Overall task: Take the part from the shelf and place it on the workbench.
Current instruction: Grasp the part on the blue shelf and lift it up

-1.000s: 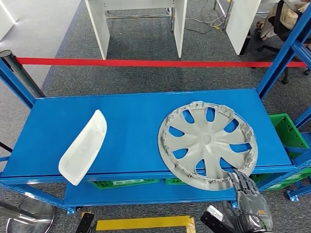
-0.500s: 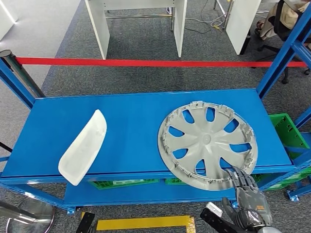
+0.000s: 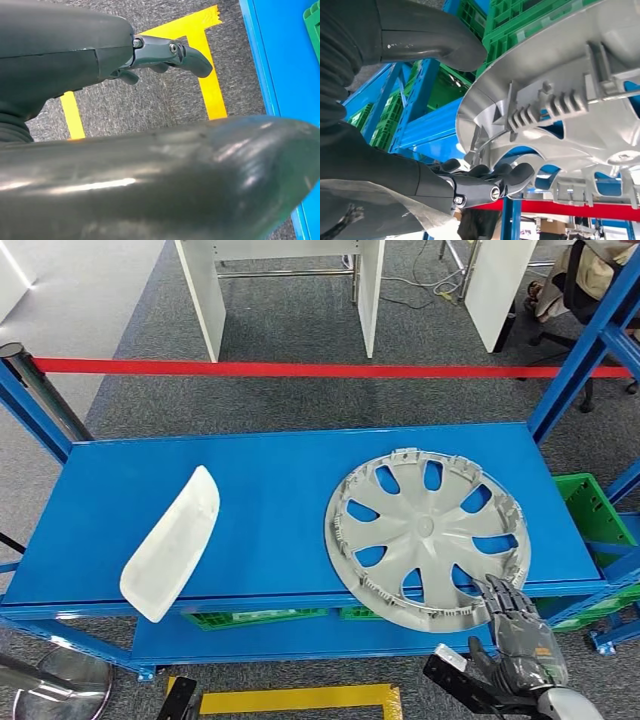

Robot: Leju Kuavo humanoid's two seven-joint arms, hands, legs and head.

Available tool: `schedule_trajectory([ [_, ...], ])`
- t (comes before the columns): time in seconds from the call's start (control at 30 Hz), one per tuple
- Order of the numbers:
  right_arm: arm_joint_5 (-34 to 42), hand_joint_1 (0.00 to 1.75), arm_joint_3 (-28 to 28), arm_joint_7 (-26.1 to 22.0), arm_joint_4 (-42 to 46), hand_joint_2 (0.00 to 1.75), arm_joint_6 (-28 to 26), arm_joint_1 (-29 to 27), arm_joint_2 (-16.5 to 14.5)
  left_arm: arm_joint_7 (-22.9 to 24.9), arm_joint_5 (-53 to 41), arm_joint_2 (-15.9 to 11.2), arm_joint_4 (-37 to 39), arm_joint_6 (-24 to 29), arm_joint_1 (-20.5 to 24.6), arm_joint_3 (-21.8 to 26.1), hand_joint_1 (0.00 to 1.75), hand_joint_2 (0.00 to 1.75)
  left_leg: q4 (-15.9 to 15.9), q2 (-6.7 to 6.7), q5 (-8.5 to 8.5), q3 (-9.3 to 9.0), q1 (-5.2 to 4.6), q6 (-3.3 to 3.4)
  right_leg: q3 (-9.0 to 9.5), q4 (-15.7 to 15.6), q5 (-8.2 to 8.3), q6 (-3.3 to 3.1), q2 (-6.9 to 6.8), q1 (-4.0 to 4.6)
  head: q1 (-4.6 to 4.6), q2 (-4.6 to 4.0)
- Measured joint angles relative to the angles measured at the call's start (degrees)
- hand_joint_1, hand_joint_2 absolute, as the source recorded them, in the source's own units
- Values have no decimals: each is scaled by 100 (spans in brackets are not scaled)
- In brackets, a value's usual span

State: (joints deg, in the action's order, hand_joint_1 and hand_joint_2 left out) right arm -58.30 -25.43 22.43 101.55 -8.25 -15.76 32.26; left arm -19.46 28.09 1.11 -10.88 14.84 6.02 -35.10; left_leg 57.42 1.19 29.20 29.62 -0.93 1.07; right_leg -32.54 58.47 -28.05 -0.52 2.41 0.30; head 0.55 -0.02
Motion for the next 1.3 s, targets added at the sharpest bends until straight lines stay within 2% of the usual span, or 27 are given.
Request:
schedule_trajectory([
  [0.57,-66,0,40,-54,-137,175,91,64,0,9,-20,0,0,0,1,0,0,0,0,0,0,0,0,0,0,0,0,0,1,0,1,0],
  [1.3,-858,0,2,-699,-508,175,765,726,-2,44,-111,-1,0,-40,0,7,0,0,0,-2,-1,0,0,0,0,0,1,1,4,0,-1,0],
])
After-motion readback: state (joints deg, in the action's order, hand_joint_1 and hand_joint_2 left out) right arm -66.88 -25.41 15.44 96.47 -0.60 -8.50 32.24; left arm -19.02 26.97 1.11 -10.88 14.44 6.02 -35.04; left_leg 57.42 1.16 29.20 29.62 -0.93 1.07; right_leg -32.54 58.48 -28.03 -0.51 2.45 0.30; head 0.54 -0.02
